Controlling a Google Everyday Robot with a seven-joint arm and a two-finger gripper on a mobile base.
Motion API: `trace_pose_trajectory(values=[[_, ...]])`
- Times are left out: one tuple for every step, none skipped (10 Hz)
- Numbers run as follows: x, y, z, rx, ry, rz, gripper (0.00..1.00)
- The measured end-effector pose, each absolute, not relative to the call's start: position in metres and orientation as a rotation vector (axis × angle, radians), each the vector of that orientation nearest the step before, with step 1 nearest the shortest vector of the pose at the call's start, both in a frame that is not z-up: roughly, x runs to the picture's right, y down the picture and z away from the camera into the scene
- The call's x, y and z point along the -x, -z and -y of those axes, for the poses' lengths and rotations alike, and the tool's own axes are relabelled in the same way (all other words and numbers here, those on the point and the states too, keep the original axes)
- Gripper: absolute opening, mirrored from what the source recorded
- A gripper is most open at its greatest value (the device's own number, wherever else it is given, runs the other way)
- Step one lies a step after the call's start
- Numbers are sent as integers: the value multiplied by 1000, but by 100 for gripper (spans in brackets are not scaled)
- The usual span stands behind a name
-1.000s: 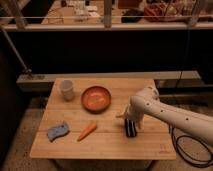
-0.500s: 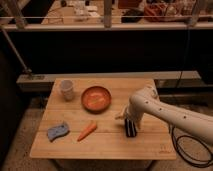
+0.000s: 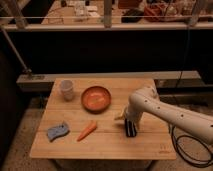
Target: Place the eraser on the white sponge
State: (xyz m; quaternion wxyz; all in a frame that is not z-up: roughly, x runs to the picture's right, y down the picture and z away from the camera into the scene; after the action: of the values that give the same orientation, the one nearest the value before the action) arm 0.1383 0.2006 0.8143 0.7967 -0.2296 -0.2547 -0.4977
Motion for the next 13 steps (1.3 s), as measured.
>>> trace_pose_trajectory(values=[[-139,-816,-202,496,1070,552,80],[-138,-817,-202,499,1072,557,80],[-138,-818,-203,504,1077,564,80],[-136,-820,-204,507,1081,571,80],[-135,-822,-205,510,1086,577,80],[-135,-823,-205,515,1088,581,80],[-136,-824,-207,520,1088,585,80],[-135,-825,-207,521,1090,589,80],[-134,-826,-207,523,1094,592,80],[-133,-827,-208,526,1098,597,80],[-133,-829,-209,530,1099,600,80],[-134,-830,-209,531,1100,602,80],[-134,-831,-210,535,1101,606,80]])
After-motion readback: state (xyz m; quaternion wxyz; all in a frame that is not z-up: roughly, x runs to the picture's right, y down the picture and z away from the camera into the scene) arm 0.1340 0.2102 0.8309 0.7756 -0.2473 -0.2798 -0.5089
